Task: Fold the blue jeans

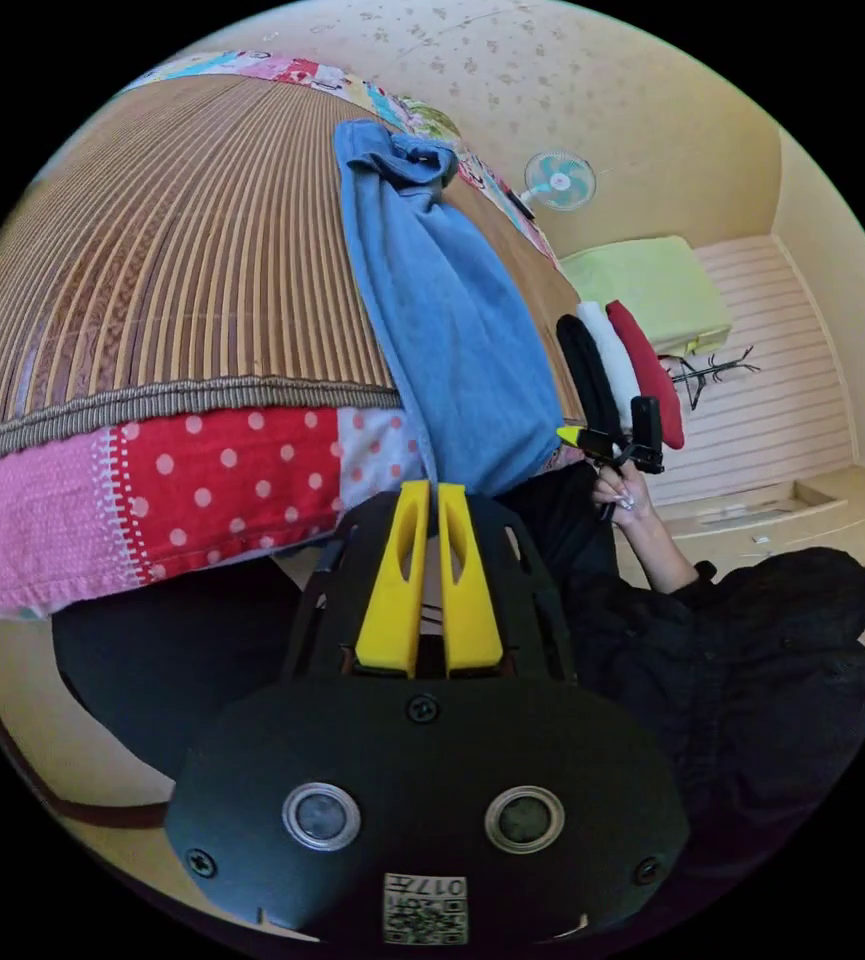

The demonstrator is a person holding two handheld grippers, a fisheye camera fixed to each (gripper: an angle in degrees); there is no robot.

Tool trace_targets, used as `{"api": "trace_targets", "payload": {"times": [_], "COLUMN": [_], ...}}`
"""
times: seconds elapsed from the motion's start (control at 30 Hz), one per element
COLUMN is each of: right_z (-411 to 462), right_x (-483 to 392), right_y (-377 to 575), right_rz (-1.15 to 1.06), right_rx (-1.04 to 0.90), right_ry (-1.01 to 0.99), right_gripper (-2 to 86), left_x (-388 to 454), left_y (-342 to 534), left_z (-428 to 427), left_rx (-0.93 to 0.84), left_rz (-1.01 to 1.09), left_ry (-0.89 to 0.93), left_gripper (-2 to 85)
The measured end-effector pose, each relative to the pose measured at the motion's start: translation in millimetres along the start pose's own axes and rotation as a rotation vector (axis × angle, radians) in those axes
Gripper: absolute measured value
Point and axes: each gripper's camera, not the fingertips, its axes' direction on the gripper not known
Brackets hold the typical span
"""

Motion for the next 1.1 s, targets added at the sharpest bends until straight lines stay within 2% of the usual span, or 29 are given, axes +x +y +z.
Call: {"api": "trace_targets", "payload": {"times": [0.13,0.27,0.4,0.5,0.6,0.67,0.77,0.93,1.03,1.1], "right_z": [-14,-28,-24,-14,-8,-8,-23,-110,-184,-222], "right_x": [21,24,14,4,-4,-19,-51,-124,-187,-239], "right_y": [20,29,23,18,18,23,33,46,49,50], "right_rz": [0.061,0.073,0.044,0.013,-0.001,-0.042,-0.119,-0.344,-0.546,-0.696], "right_rx": [0.004,0.104,0.076,0.046,-0.001,-0.022,-0.039,0.089,0.203,0.23], "right_ry": [-0.053,-0.178,-0.132,-0.18,-0.214,-0.215,-0.239,-0.413,-0.55,-0.546], "right_gripper": [4.5,8.8,8.9,8.5,5.2,3.7,3.0,2.4,2.1,2.0], "left_x": [-20,-32,-38,-44,-50,-45,-30,21,91,133], "left_y": [17,22,24,33,35,40,56,82,80,79], "left_z": [-3,-5,7,13,37,43,15,-102,-167,-203], "left_rx": [0.112,0.185,0.181,0.188,0.08,0.066,0.151,0.431,0.496,0.553], "left_rz": [-0.066,-0.066,-0.074,-0.091,-0.104,-0.091,0.013,0.365,0.604,0.722], "left_ry": [0.061,0.129,0.09,0.149,0.257,0.263,0.339,0.682,0.656,0.64], "left_gripper": [9.5,10.9,10.0,9.0,5.0,3.3,1.4,0.1,0.0,-0.1]}}
